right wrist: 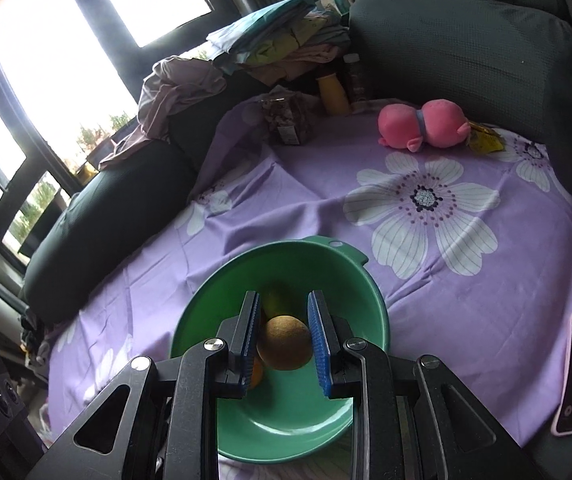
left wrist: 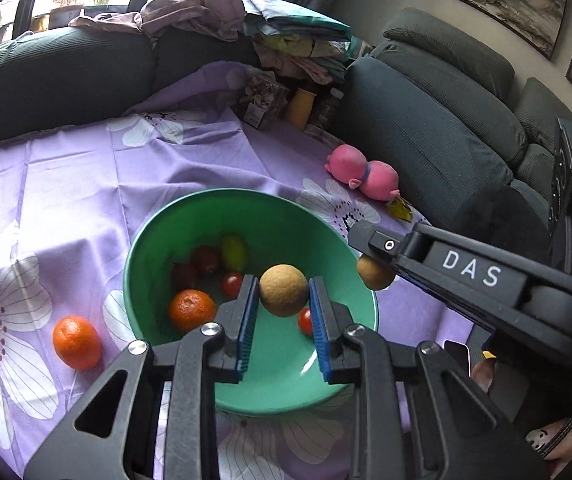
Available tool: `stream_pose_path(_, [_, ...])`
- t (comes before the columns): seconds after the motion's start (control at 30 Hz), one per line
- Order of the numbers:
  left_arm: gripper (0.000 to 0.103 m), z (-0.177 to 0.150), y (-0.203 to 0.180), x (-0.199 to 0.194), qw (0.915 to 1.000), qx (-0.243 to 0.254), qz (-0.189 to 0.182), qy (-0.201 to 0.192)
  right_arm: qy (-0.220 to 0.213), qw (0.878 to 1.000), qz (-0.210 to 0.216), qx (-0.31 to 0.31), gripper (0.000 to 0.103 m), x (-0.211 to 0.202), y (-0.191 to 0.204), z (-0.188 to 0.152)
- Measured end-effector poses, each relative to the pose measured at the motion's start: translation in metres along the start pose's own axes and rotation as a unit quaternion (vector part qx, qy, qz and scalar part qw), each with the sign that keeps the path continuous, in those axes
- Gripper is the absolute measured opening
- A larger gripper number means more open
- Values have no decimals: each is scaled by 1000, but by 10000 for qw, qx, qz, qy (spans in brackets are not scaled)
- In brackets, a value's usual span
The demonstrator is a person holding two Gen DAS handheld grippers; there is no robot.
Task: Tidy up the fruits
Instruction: 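Carry both small yellow fruits over the green bowl and open both tools, then move the right tool to the last tangerine on the cloth and grasp it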
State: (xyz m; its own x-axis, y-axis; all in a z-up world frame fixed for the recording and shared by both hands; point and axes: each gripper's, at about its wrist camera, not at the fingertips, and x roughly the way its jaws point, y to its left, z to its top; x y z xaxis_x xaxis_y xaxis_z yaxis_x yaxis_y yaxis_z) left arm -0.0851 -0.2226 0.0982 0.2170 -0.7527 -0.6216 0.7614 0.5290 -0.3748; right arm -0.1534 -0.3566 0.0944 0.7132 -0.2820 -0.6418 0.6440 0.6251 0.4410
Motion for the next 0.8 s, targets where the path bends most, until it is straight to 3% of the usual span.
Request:
stream_pose_path(0.13, [25, -2, 3, 13, 9996, -128, -90, 217, 103, 9996, -268, -25, 26, 7, -4, 0])
stream_pose_path(0.53, [27, -6, 5, 25, 9981, -273, -207, 507, 245, 9992, -323, -74, 26, 17, -6, -1])
stream_pose_path(0.63, [38, -6, 4, 16, 9986, -199, -174, 450, 229, 9992, -306, -109, 26, 15, -4, -1])
stream_pose_path(0.7, [53, -5, 8, 5, 9988, -275, -176, 352, 210, 9993, -256, -169, 26, 15, -1, -1])
stream_pose_path(0.8, [60, -4, 24, -19, 9984, -536, -92, 175, 188, 9992, -220, -275, 26, 14, 5, -1])
